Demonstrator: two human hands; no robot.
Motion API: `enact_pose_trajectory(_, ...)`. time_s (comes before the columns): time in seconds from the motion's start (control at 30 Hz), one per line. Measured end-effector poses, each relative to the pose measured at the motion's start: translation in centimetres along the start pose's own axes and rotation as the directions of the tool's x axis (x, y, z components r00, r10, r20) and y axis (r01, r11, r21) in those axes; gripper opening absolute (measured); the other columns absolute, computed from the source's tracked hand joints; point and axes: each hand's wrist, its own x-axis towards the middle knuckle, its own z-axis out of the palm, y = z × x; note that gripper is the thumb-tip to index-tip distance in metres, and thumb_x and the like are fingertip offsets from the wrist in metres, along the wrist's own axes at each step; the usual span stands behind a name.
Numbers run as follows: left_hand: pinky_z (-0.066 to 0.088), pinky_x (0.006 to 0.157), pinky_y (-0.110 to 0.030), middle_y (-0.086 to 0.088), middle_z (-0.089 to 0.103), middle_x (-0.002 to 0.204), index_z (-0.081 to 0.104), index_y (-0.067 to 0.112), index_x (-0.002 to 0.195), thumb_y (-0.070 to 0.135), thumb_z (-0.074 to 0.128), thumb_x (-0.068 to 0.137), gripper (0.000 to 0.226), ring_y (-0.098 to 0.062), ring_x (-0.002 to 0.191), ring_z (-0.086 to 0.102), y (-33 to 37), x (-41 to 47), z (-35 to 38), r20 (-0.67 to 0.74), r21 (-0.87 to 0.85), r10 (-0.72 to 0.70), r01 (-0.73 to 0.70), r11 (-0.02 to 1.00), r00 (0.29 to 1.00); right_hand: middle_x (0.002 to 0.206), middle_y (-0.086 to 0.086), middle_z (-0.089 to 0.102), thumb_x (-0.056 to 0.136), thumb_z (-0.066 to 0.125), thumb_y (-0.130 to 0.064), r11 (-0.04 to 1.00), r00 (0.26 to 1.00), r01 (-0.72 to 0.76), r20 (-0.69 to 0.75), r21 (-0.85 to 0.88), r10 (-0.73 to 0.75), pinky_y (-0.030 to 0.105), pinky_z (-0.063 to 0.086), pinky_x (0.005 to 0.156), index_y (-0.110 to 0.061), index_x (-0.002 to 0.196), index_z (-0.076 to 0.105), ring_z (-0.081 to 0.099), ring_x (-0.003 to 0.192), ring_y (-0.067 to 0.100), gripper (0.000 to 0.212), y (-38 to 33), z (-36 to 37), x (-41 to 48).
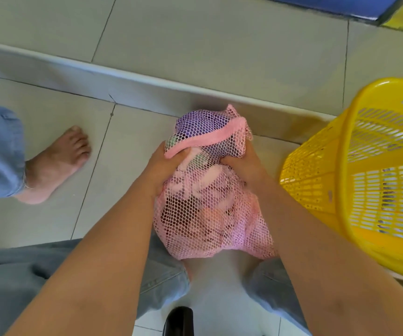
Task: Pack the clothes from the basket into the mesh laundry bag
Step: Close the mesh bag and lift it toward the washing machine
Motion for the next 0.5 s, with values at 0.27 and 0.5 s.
enact_pose_trajectory(0.27, 0.056, 0.079, -0.033, 0.003, 0.072, 0.104, 0.062, 0.028, 0.113, 0.032, 0.076, 0.082, 0.034, -0.014, 0.089, 0.071, 7.1, -6.5, 1.0, -0.066, 0.019, 0.247, -0.246, 0.969, 0.967, 0.123, -0.007, 0.065, 0.070, 0.079, -0.019, 0.983, 0.979, 0.183, -0.093, -0.009, -0.183, 0.043, 0.051, 0.096, -0.032, 0.141, 0.043, 0.063, 0.109, 0.016, 0.081, -7.0, -2.8, -5.0)
enact_pose_trajectory(0.5, 0.047, 0.066, -0.020, 0.006, 0.067, 0.104, 0.059, 0.021, 0.123, 0.035, 0.074, 0.083, 0.044, -0.007, 0.087, 0.064, 15.1, -11.4, 1.5, -0.100, 0.097, 0.443, -0.434, 0.896, 0.891, 0.113, -0.010, 0.069, 0.058, 0.072, -0.036, 0.953, 0.940, 0.302, -0.178, 0.034, -0.292, 0.052, 0.054, 0.090, -0.043, 0.127, 0.048, 0.067, 0.103, 0.021, 0.073, -14.0, -5.0, -8.9)
